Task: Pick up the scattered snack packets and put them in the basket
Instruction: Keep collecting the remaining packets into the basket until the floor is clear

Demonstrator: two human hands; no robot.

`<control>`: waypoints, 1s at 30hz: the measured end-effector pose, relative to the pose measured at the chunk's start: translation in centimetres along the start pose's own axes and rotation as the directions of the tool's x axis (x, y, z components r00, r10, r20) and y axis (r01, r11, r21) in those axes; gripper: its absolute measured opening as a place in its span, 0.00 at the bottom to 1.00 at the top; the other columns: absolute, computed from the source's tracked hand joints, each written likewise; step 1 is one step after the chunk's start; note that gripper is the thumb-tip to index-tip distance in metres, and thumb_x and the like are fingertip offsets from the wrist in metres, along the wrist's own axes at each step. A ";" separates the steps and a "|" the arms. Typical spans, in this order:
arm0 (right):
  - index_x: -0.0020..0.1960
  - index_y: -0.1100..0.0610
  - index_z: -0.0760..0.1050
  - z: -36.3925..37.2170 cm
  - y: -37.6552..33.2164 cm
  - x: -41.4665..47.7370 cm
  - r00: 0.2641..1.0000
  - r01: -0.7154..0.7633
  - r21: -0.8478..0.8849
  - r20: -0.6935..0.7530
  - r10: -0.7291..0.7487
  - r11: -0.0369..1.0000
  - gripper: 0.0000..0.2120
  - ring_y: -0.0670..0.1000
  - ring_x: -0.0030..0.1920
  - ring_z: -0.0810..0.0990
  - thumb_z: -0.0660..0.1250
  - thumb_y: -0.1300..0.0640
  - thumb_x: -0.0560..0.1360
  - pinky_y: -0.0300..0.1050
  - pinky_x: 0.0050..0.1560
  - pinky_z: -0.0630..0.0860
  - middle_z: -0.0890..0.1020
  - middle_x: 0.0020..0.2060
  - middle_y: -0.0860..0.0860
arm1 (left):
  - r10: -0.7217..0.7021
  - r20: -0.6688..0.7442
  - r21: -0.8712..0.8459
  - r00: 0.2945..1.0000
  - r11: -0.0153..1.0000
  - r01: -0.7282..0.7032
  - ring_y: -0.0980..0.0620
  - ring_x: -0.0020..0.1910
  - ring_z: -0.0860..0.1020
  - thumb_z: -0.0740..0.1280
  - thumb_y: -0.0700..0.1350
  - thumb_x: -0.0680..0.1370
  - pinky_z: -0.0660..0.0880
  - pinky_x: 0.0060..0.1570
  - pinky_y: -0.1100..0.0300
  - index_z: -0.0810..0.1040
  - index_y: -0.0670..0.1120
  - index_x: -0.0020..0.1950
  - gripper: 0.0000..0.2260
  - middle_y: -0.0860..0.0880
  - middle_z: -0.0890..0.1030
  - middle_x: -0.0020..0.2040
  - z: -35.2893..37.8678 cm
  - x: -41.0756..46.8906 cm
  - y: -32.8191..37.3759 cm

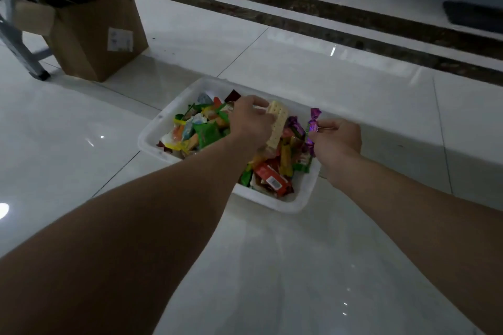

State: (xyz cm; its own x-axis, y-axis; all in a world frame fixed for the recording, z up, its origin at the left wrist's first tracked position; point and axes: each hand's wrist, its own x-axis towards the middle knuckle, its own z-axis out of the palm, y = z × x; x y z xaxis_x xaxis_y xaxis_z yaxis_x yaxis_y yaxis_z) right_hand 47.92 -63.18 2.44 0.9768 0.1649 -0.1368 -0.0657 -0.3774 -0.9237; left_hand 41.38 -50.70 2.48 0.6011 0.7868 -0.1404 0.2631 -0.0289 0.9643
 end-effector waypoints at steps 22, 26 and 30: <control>0.60 0.56 0.76 1.7 1.0 6.7 1.000 -0.008 -0.267 -0.015 0.004 0.964 0.15 0.50 0.53 0.77 0.66 0.64 0.75 0.43 0.59 0.76 0.79 0.56 0.53 | 0.224 0.203 0.276 0.953 0.921 -0.275 0.50 0.58 0.76 0.70 0.41 0.76 0.76 0.55 0.57 0.76 0.45 0.62 0.15 0.47 0.77 0.61 1.1 3.9 -1.4; 0.61 0.56 0.76 -0.5 0.6 4.0 0.995 0.094 -0.276 0.054 -0.082 0.957 0.15 0.49 0.52 0.77 0.69 0.62 0.74 0.41 0.57 0.75 0.80 0.56 0.52 | 0.216 0.222 0.279 0.951 0.920 -0.274 0.49 0.61 0.76 0.70 0.43 0.76 0.74 0.61 0.51 0.74 0.44 0.66 0.19 0.45 0.77 0.63 0.3 1.2 -0.9; 0.60 0.54 0.77 -2.7 0.9 -0.1 0.976 0.185 -0.265 0.161 -0.145 0.946 0.15 0.48 0.52 0.78 0.70 0.61 0.73 0.36 0.46 0.74 0.81 0.54 0.50 | 0.200 0.198 0.312 0.960 0.915 -0.255 0.49 0.59 0.77 0.71 0.45 0.75 0.76 0.60 0.50 0.74 0.46 0.67 0.21 0.47 0.78 0.63 -0.7 -2.9 -0.6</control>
State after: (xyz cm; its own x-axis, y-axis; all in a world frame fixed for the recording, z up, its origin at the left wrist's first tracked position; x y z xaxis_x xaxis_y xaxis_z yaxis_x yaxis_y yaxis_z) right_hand 48.28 -66.03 2.60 0.9303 0.3625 -0.0567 0.1724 -0.5684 -0.8045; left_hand 38.91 -52.53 2.47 0.7786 0.6274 0.0139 0.3230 -0.4196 0.8483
